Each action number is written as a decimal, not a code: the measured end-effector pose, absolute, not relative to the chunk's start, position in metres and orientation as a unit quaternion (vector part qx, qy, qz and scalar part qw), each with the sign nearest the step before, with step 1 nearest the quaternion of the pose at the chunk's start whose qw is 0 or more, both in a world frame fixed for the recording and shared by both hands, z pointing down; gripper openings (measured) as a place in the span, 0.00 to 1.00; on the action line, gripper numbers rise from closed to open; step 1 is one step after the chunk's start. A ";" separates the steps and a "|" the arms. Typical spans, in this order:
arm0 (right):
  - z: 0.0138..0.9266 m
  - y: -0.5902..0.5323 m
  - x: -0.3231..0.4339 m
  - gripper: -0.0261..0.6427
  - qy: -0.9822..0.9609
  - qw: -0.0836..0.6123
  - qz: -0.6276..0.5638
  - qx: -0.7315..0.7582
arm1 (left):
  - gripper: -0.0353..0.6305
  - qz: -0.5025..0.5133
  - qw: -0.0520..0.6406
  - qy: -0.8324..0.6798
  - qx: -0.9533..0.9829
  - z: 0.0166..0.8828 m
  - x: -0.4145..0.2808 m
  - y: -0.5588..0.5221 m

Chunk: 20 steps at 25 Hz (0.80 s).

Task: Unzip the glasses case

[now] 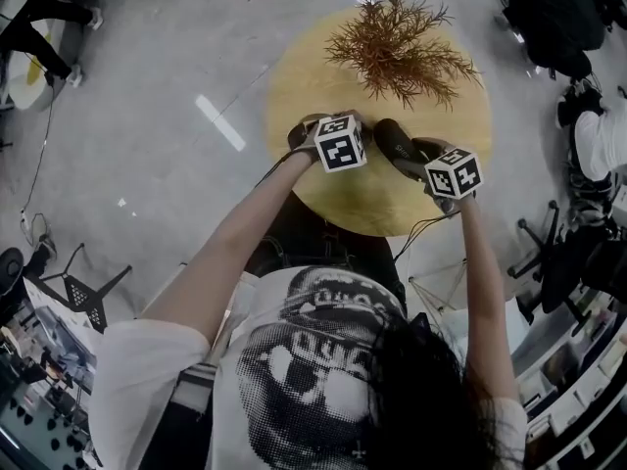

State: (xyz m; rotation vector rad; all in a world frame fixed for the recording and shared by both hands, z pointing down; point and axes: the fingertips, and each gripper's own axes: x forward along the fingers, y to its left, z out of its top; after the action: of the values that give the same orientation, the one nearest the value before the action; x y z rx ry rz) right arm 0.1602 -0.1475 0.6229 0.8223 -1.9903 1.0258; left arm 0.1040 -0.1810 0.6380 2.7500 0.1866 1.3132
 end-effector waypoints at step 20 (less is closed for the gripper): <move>0.621 -0.139 0.153 0.47 -0.772 0.376 0.387 0.335 | 0.14 0.439 -0.139 0.055 0.886 0.639 0.111 -0.190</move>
State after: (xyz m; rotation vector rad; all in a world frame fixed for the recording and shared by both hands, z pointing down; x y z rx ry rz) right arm 0.1529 -0.1387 0.6213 0.8583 -1.9760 0.9898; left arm 0.1108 -0.1896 0.6394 3.0615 0.1902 1.5151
